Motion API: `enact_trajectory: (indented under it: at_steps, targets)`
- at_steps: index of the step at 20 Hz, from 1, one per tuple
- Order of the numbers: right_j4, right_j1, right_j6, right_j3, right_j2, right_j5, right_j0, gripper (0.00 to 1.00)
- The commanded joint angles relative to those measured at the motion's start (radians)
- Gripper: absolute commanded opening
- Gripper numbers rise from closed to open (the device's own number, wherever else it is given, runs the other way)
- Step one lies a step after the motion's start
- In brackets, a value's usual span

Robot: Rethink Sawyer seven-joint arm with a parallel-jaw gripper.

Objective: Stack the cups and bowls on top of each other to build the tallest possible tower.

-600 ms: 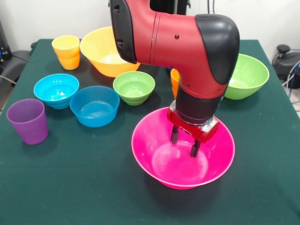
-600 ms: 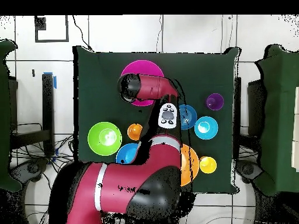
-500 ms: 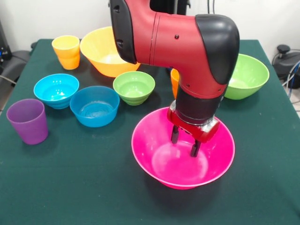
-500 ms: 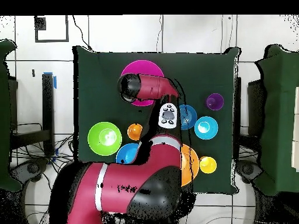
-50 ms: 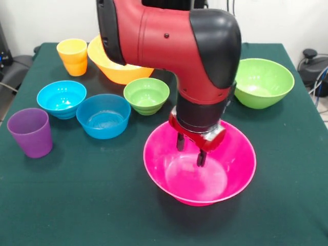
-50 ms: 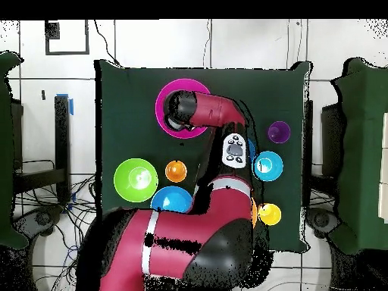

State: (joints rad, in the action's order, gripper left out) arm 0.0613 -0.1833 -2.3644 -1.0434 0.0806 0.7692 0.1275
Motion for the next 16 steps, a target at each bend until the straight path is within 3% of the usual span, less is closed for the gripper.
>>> enact_trajectory:
  at_steps: [1, 9, 12, 16]
  targets:
    - [-0.056, -0.082, 0.204, 0.017, -0.117, 0.225, -0.019, 1.00]
    - [-0.030, -0.129, 0.124, 0.146, -0.106, 0.503, -0.066, 1.00]
    - [-0.008, -0.188, 0.054, 0.099, -0.088, 0.556, -0.095, 1.00]
    - [0.010, -0.274, -0.075, 0.002, -0.041, 0.543, -0.161, 1.00]
